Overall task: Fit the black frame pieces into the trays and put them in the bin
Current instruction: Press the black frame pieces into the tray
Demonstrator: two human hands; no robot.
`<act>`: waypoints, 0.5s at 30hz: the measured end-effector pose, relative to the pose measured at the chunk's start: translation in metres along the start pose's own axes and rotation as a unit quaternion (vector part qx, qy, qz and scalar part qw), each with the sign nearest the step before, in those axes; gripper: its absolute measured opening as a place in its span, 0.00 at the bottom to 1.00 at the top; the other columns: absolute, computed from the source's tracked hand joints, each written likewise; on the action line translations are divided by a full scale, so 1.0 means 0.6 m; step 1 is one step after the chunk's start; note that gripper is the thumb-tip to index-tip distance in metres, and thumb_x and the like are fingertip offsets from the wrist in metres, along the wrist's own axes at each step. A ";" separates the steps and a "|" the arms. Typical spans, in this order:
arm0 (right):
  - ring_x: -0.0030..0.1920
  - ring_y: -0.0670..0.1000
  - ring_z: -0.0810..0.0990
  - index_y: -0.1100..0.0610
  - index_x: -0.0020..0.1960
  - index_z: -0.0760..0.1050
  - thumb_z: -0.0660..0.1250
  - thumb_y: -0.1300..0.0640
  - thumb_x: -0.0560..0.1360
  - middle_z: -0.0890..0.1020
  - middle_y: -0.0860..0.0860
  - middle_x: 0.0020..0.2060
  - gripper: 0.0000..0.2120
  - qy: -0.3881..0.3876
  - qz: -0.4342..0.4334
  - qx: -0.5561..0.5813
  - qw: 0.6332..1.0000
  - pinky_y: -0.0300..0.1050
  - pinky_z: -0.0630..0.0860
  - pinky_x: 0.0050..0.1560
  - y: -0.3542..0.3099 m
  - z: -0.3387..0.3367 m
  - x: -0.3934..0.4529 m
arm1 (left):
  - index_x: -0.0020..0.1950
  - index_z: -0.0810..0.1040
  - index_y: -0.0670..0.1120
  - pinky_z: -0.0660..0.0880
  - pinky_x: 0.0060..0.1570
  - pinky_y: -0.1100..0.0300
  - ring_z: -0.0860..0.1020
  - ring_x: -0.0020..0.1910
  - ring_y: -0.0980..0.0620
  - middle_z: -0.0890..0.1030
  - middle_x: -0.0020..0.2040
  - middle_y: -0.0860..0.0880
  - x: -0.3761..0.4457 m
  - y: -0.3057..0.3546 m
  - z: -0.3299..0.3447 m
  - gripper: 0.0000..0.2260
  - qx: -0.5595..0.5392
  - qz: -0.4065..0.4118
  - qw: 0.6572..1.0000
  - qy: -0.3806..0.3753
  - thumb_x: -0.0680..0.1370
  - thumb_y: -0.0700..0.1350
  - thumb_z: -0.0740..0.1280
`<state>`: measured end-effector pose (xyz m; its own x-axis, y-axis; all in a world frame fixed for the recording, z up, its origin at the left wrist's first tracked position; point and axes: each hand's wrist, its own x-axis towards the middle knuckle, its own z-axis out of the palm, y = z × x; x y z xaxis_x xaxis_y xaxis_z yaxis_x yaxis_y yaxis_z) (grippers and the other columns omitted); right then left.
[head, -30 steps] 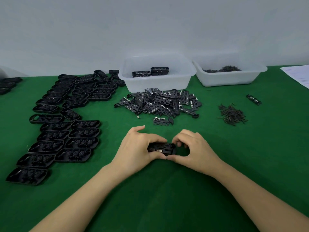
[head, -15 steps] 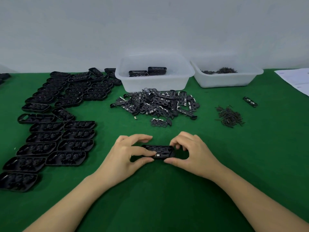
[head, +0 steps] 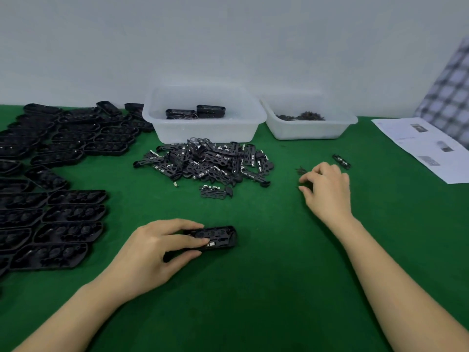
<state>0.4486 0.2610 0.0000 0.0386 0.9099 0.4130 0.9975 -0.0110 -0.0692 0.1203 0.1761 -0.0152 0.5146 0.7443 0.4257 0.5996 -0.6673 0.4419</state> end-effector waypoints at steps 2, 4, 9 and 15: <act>0.48 0.57 0.71 0.58 0.47 0.82 0.70 0.59 0.70 0.76 0.54 0.43 0.06 0.003 -0.008 -0.010 1.000 0.49 0.62 0.47 -0.003 0.004 0.001 | 0.50 0.84 0.53 0.79 0.46 0.57 0.80 0.49 0.57 0.81 0.54 0.55 0.000 -0.001 0.000 0.13 0.001 0.007 1.000 0.003 0.74 0.55 0.62; 0.48 0.57 0.71 0.57 0.47 0.82 0.68 0.59 0.72 0.76 0.54 0.43 0.06 -0.003 -0.023 -0.029 0.999 0.49 0.61 0.47 -0.007 0.004 0.002 | 0.51 0.84 0.53 0.79 0.46 0.56 0.80 0.49 0.56 0.81 0.55 0.54 0.000 -0.003 0.001 0.13 0.003 0.013 1.000 0.006 0.74 0.54 0.62; 0.49 0.55 0.72 0.58 0.44 0.80 0.68 0.60 0.72 0.75 0.50 0.43 0.03 0.009 -0.040 0.076 0.996 0.47 0.59 0.49 -0.052 -0.027 -0.011 | 0.59 0.79 0.50 0.78 0.50 0.55 0.79 0.53 0.57 0.80 0.56 0.57 0.000 -0.007 0.002 0.15 0.003 0.011 1.000 0.019 0.73 0.51 0.70; 0.51 0.46 0.71 0.49 0.38 0.78 0.72 0.58 0.68 0.74 0.44 0.42 0.06 -0.105 -0.083 0.433 0.891 0.52 0.65 0.59 -0.193 -0.066 -0.101 | 0.57 0.80 0.48 0.78 0.50 0.54 0.79 0.53 0.56 0.81 0.55 0.55 0.001 -0.011 0.002 0.15 0.013 0.005 0.999 0.031 0.71 0.46 0.74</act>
<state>0.3331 0.1910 0.0187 -0.2078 0.9277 0.3100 0.5657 0.3725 -0.7357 0.1173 0.1812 -0.0190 0.4825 0.7338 0.4782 0.6106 -0.6732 0.4170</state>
